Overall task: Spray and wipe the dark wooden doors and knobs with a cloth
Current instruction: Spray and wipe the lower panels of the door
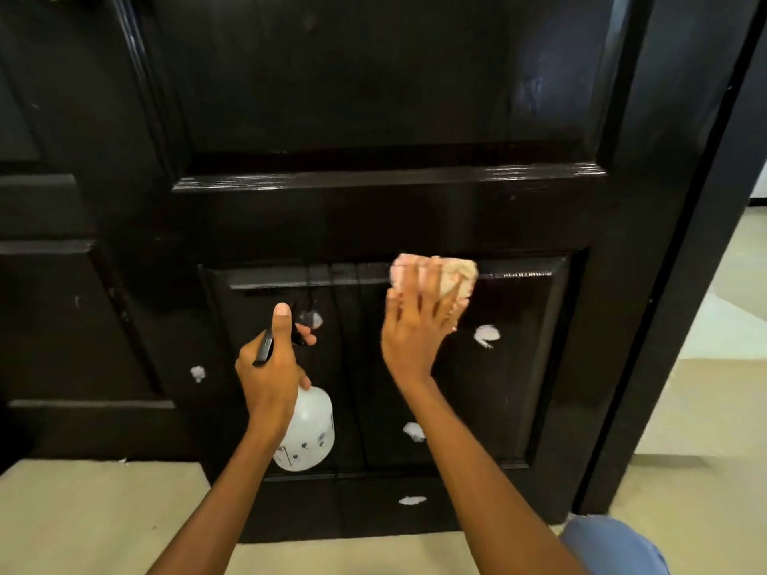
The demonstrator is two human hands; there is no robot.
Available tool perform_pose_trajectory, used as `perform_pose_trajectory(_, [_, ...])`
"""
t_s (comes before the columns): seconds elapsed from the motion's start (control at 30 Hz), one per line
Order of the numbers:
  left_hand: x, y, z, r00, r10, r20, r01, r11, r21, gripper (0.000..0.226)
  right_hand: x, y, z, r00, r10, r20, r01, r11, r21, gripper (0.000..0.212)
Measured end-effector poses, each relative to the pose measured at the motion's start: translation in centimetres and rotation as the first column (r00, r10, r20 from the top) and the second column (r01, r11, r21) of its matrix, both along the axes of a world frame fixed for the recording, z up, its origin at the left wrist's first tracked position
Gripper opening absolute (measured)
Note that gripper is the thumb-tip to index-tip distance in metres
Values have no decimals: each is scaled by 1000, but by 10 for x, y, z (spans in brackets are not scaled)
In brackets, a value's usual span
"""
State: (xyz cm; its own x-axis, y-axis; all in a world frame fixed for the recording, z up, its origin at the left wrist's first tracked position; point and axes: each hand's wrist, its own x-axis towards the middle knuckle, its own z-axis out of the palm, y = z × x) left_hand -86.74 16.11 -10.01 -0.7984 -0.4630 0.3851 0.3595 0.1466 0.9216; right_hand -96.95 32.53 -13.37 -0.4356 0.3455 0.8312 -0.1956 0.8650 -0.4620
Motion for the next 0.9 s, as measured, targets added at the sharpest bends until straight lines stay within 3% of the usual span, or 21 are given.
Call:
perform_pose_trajectory(0.1, [4,-23,0,998,58,-13,-58,998,-8,62,5,-68,2,986,152,73,-167,943,287,66])
perform_pose_trajectory(0.17, [7,-33,-1,996,81,-27,-81,997,0,62,5,-100,7,965,232,123,-262,833,487,74])
perform_pose_trajectory(0.27, [12,-41,-5,994,103,-26,-103,995,13,63,0,-110,14,947,287,147,-314,720,619,76])
perform_pose_trajectory(0.37, [16,-43,-5,993,113,-10,-113,993,22,64,-2,-86,13,949,308,73,-284,725,628,65])
perform_pose_trajectory(0.5, [15,-47,-3,993,119,16,-120,991,59,64,-8,-21,3,975,212,-64,-143,824,548,58])
perform_pose_trajectory(0.6, [14,-51,-9,992,123,33,-125,990,62,64,-10,23,-10,992,80,-101,-38,932,360,55])
perform_pose_trajectory(0.73, [14,-60,-14,990,137,38,-138,989,46,65,-9,-7,-10,1000,-2,-20,2,1000,25,59])
perform_pose_trajectory(0.8, [15,-66,-14,989,141,37,-142,989,47,65,-9,-36,-7,999,50,-20,-48,995,83,60])
perform_pose_trajectory(0.9, [17,-81,-14,986,160,43,-162,986,42,64,-8,-79,-5,990,135,-40,-117,947,298,60])
